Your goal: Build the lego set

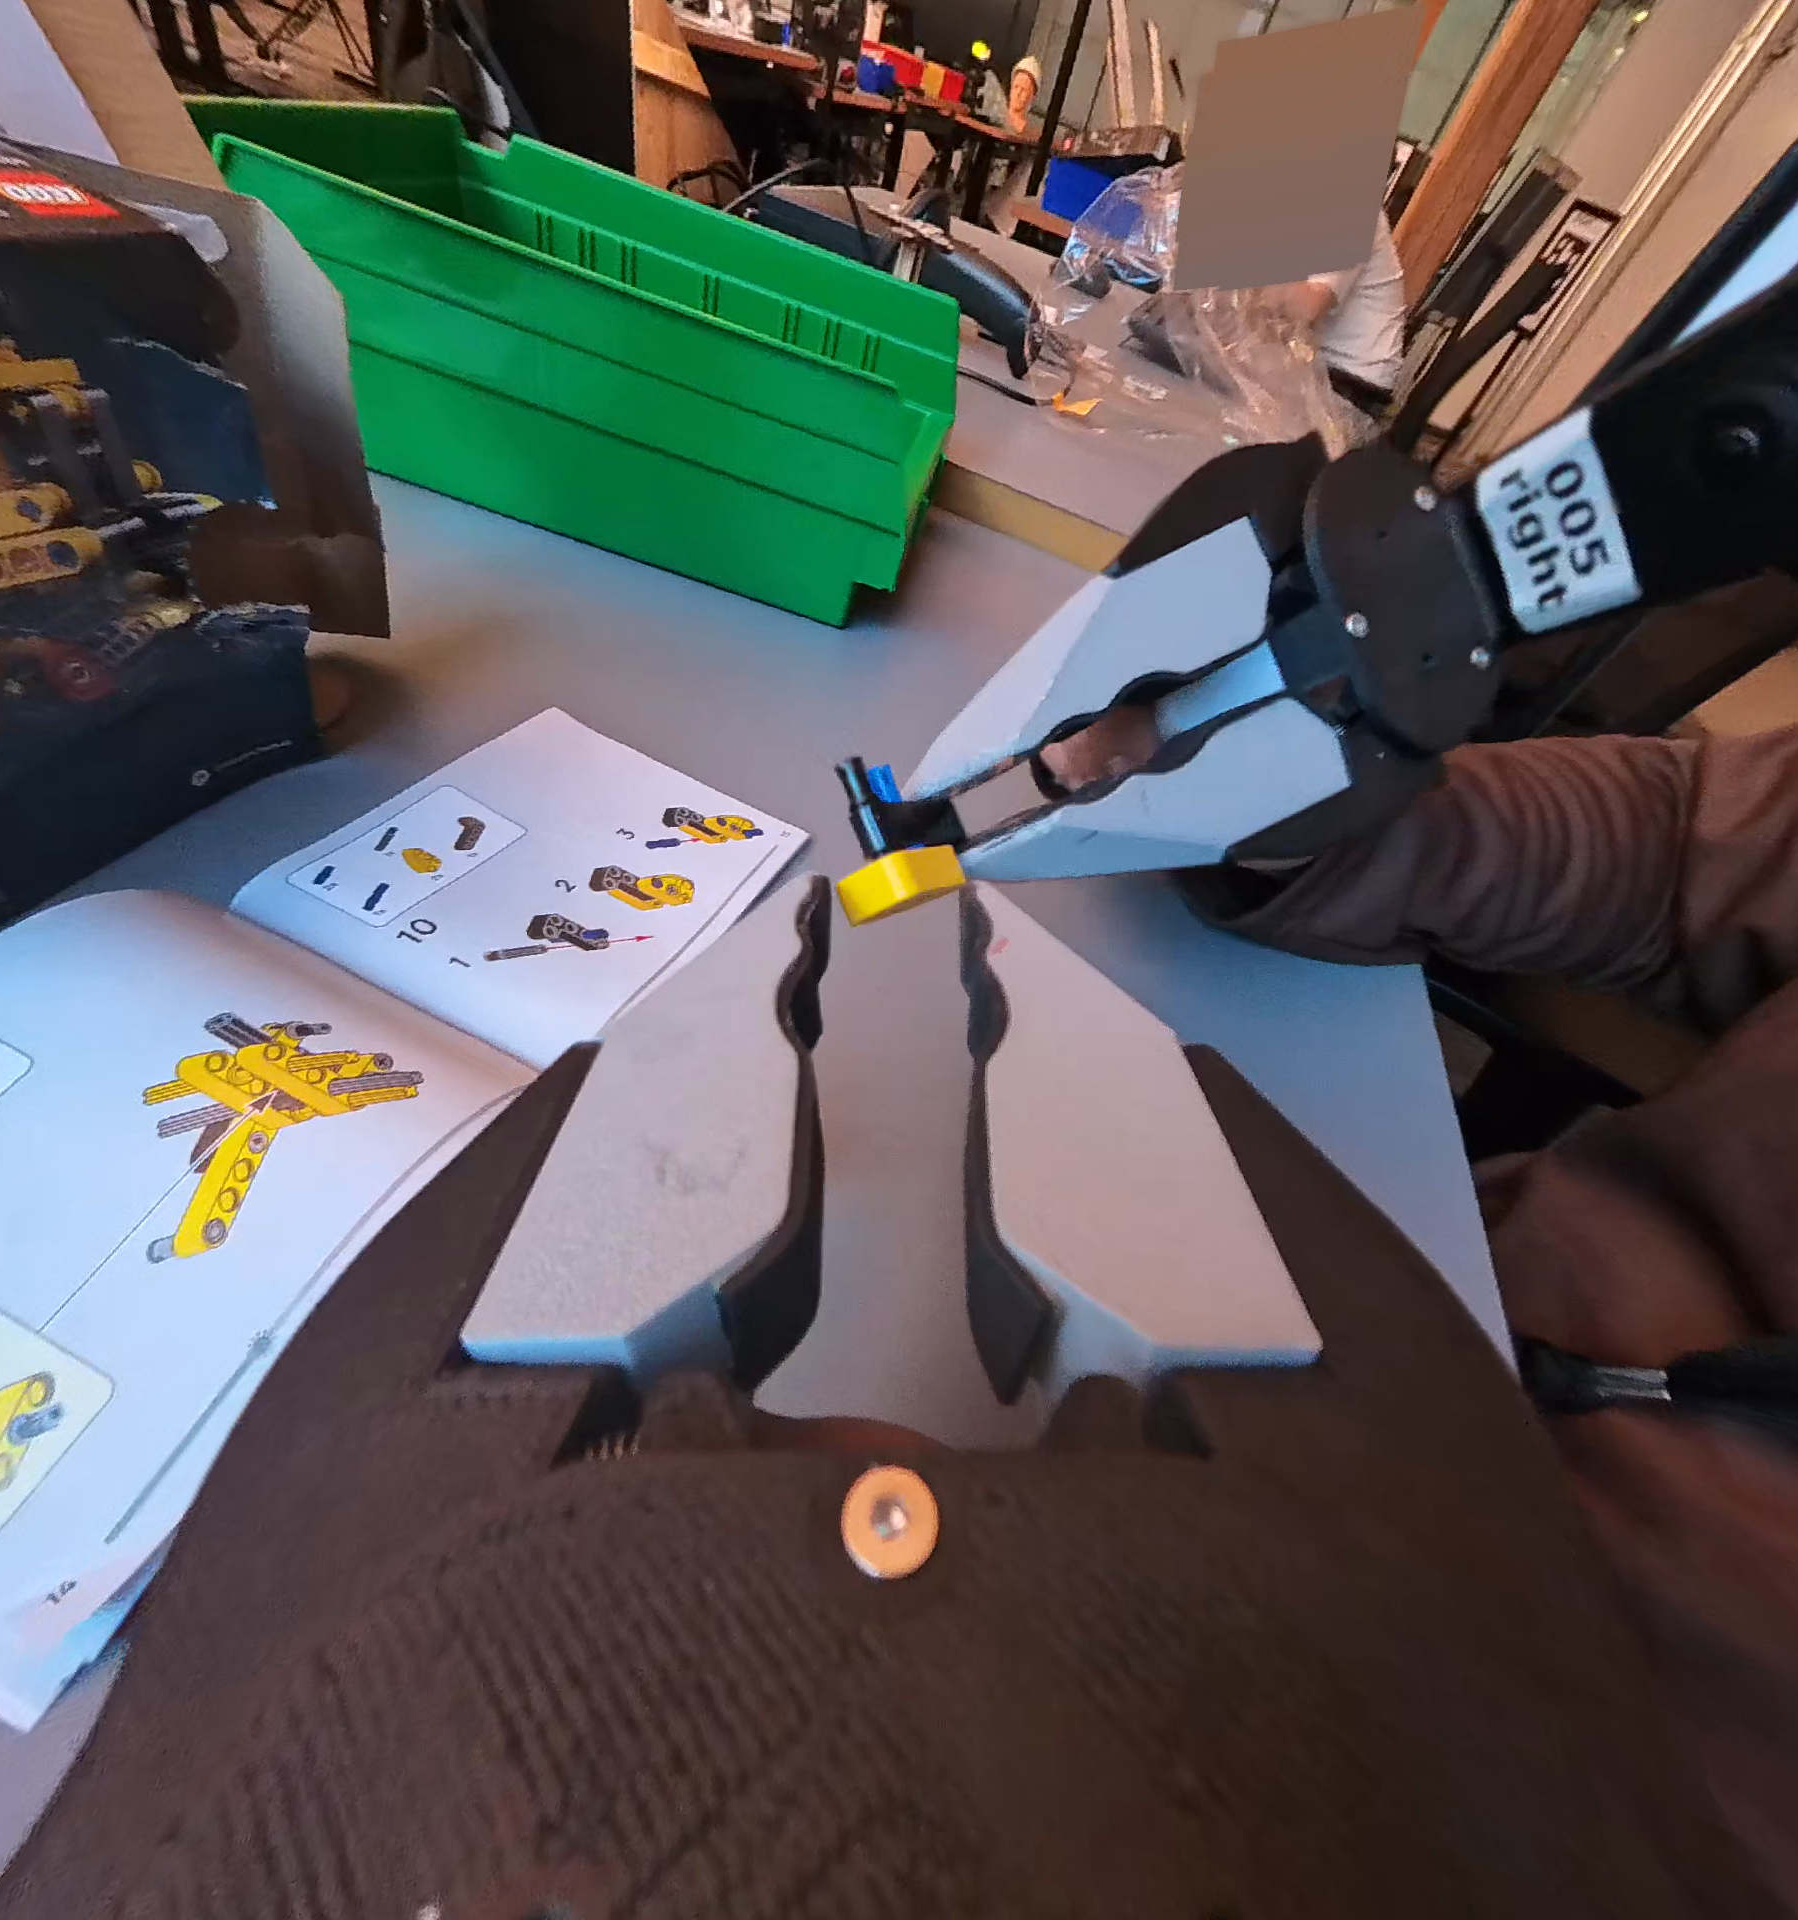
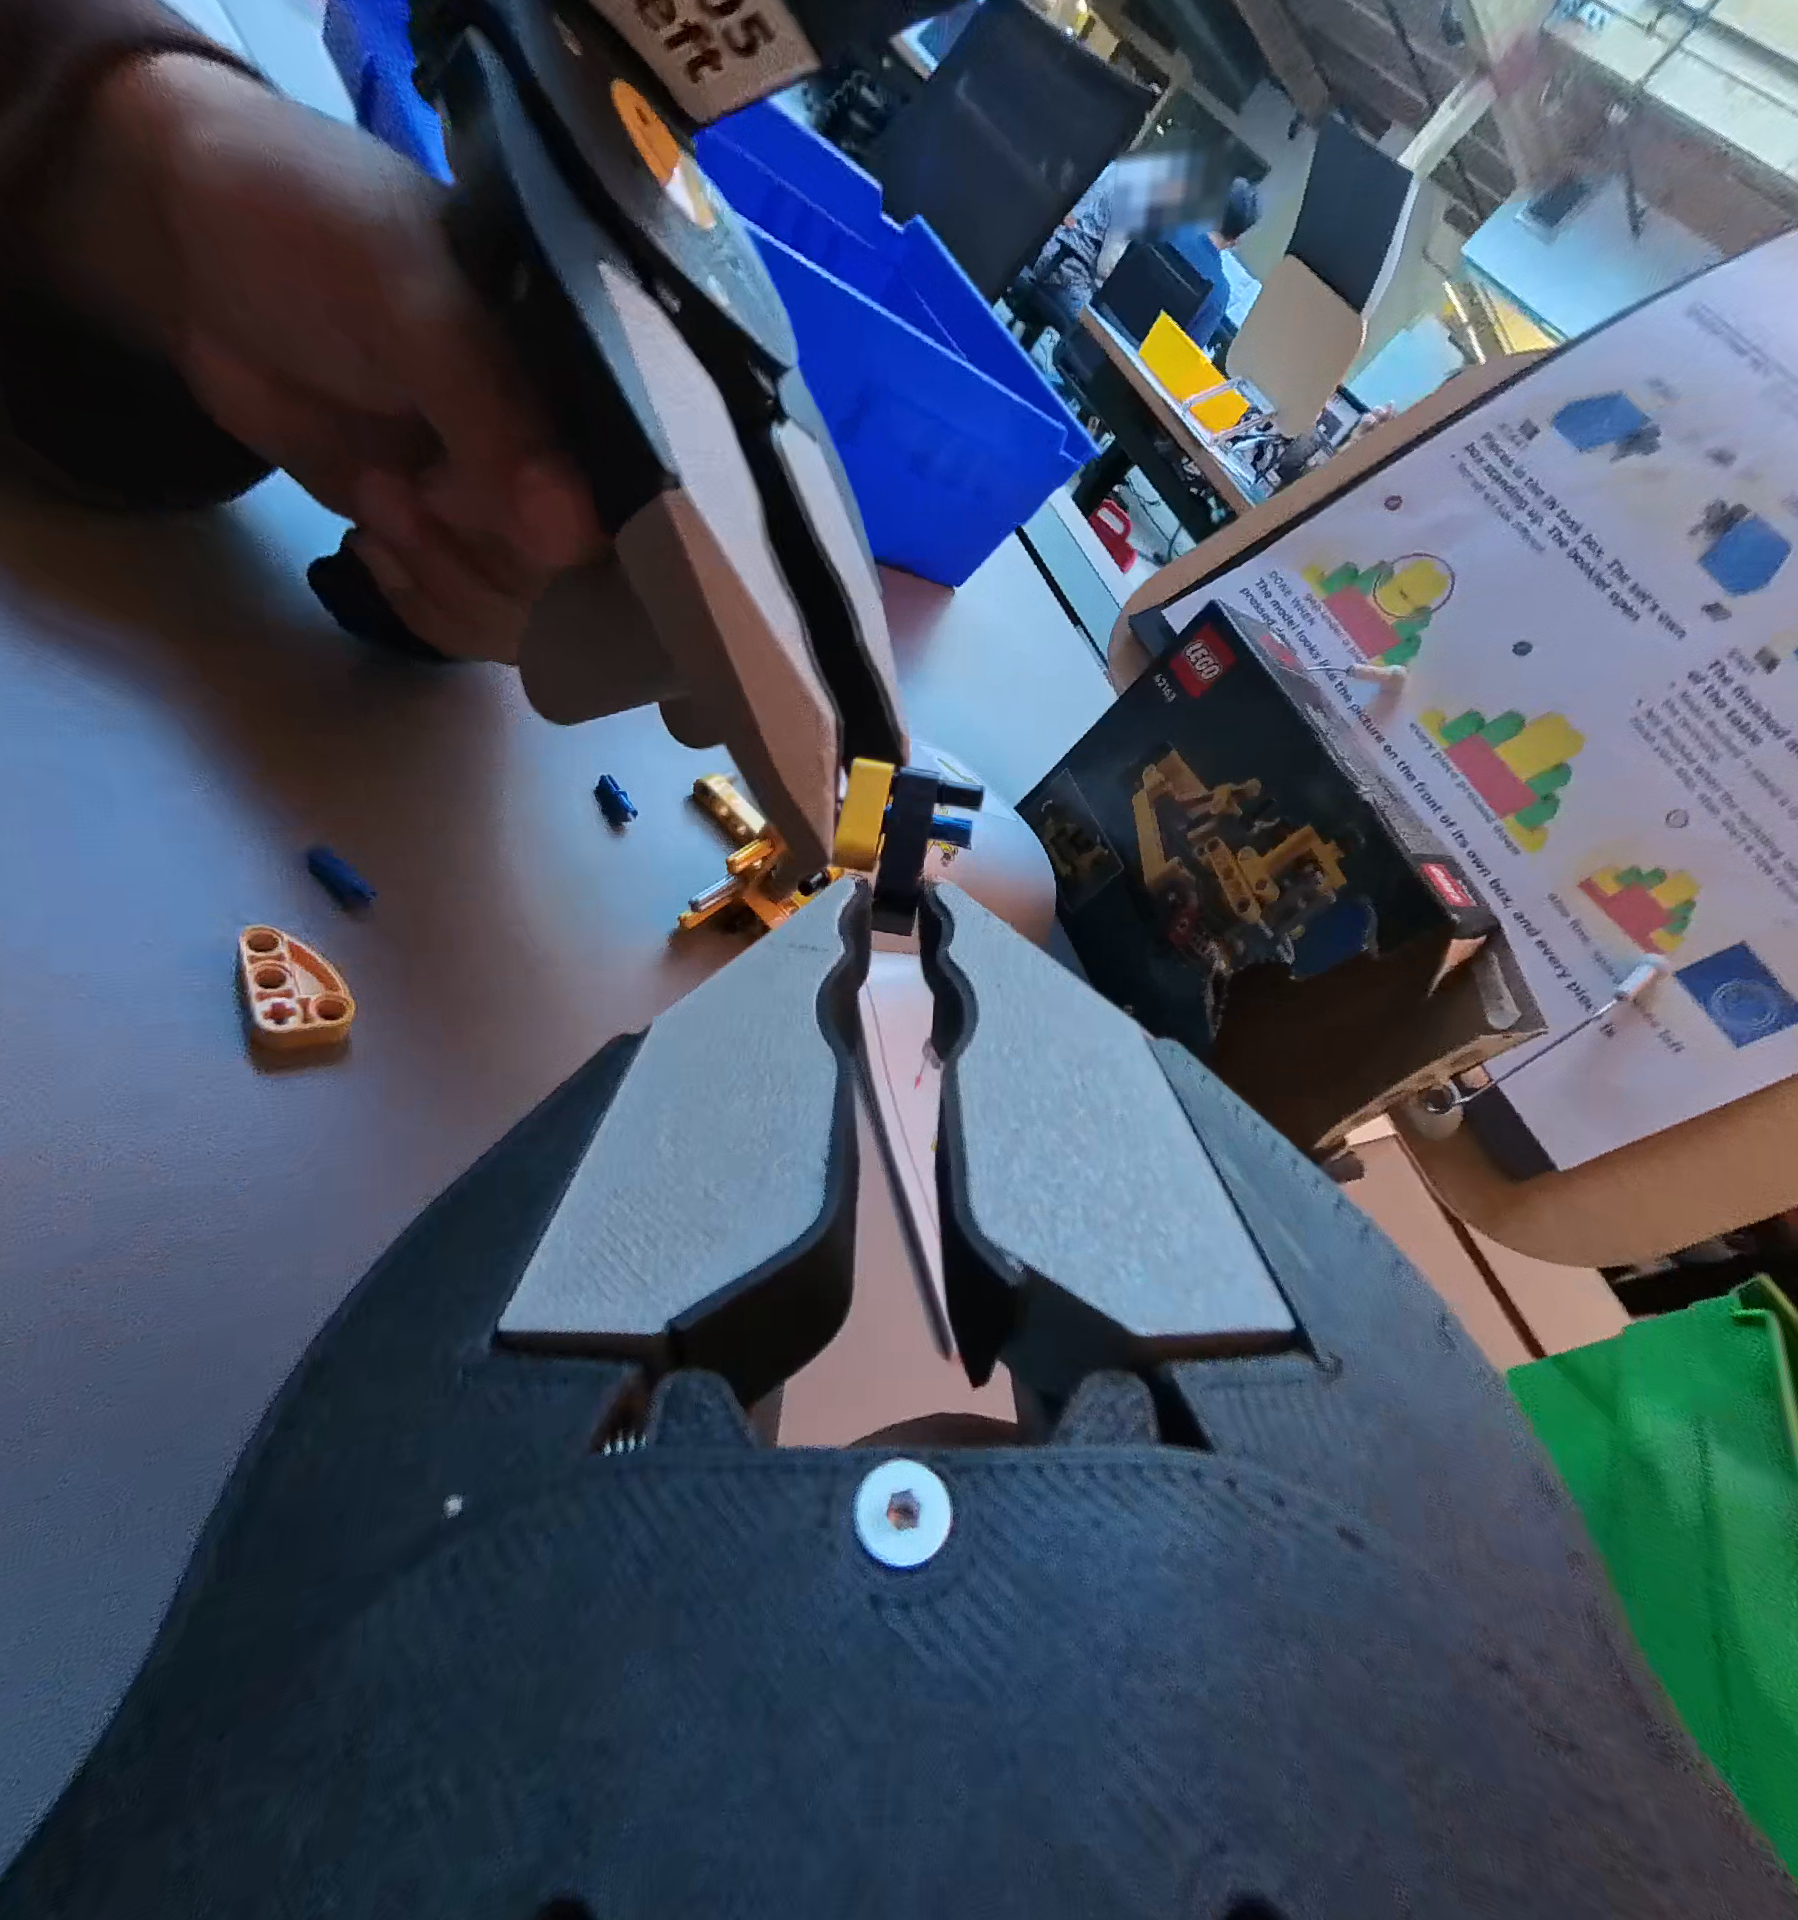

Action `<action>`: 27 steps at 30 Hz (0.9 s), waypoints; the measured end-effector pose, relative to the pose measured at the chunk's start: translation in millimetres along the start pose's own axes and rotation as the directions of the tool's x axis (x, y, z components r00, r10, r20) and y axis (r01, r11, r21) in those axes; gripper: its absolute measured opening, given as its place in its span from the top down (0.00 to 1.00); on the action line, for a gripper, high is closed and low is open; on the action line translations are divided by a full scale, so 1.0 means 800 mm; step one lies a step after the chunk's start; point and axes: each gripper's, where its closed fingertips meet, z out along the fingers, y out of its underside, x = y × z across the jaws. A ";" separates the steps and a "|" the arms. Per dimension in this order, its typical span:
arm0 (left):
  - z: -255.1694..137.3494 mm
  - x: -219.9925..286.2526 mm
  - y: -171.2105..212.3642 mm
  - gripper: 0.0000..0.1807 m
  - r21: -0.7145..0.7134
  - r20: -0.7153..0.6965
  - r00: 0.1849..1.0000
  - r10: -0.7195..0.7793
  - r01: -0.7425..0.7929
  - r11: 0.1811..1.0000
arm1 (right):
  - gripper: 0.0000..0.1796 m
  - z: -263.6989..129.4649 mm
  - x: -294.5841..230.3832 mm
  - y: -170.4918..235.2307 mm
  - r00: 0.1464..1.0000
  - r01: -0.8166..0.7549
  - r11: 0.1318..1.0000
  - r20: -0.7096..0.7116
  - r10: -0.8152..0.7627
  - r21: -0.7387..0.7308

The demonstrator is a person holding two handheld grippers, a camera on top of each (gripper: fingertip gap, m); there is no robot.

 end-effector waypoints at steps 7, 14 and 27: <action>-0.004 0.010 -0.009 0.88 0.041 -0.106 0.989 -0.105 0.110 0.993 | 0.97 0.000 0.003 0.004 1.000 0.020 1.000 -0.016 -0.020 -0.019; -0.004 0.007 -0.006 0.92 0.027 -0.070 0.997 -0.021 0.023 0.999 | 0.97 0.003 0.002 0.007 1.000 0.003 1.000 -0.006 -0.003 -0.027; -0.004 0.009 -0.009 0.92 -0.027 0.164 0.830 0.533 -0.536 0.844 | 0.93 0.001 -0.008 0.015 0.883 -0.405 0.914 0.244 0.402 -0.040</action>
